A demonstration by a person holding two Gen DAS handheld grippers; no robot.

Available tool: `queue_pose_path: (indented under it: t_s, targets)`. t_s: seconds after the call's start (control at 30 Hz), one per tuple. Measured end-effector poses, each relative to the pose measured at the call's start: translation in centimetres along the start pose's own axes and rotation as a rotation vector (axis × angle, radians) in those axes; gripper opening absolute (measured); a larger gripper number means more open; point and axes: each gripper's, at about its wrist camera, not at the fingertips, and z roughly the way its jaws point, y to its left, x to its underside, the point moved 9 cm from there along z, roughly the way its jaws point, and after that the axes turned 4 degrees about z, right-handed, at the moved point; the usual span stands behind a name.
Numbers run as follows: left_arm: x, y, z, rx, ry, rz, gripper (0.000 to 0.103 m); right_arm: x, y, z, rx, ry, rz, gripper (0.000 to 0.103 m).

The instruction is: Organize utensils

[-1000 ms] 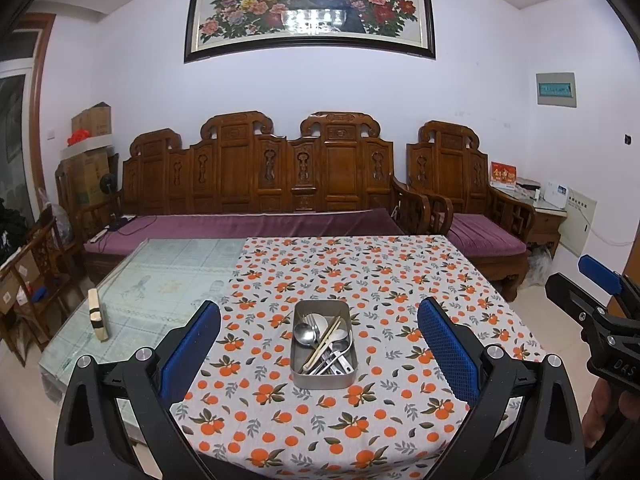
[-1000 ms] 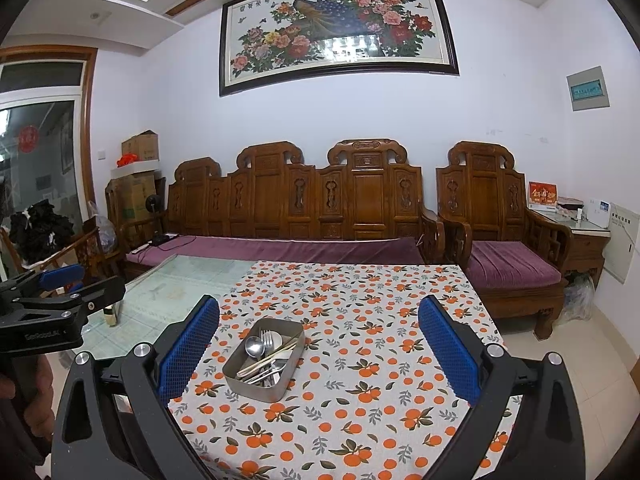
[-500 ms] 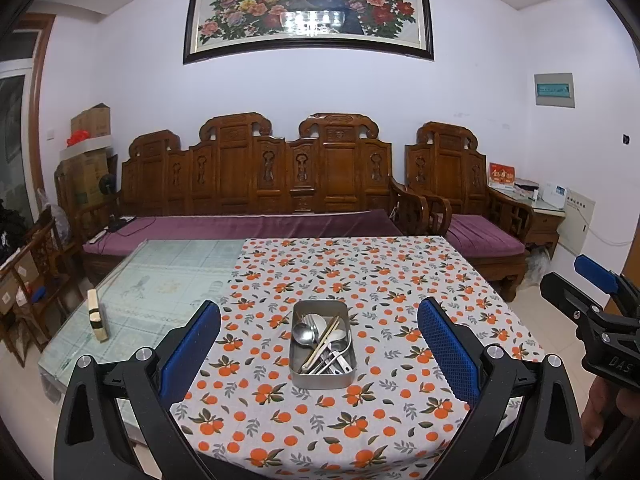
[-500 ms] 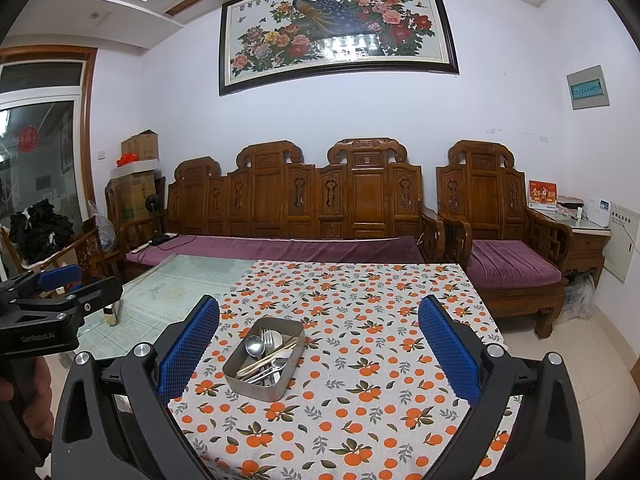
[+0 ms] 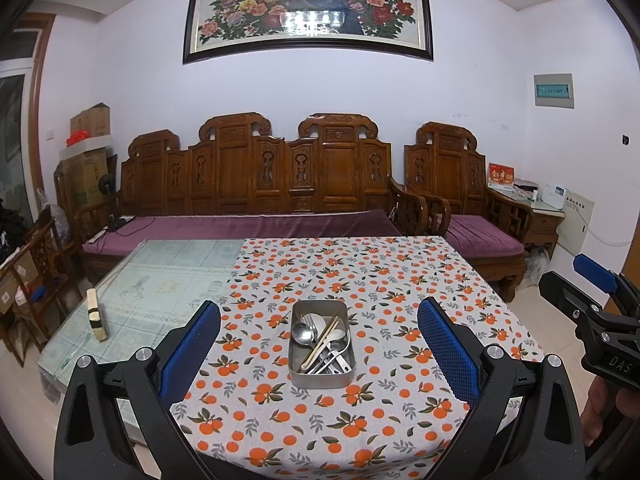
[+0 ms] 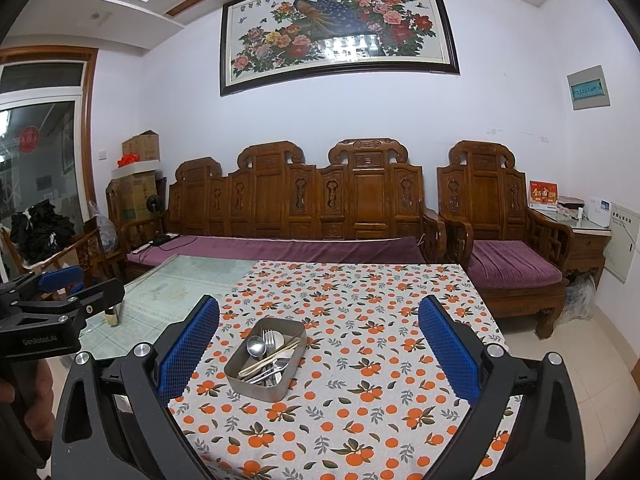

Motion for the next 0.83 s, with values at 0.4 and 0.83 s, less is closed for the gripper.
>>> queue_pose_path:
  t_s: [0.4, 0.83]
  targets:
    - [0.10, -0.23, -0.06, 0.003, 0.001, 0.001, 0.095, 0.06, 0.04, 0.03, 0.000, 0.001, 0.000, 0.100]
    - [0.18, -0.35, -0.08, 0.002, 0.001, 0.002, 0.095, 0.20, 0.11, 0.04, -0.001, 0.000, 0.001, 0.100]
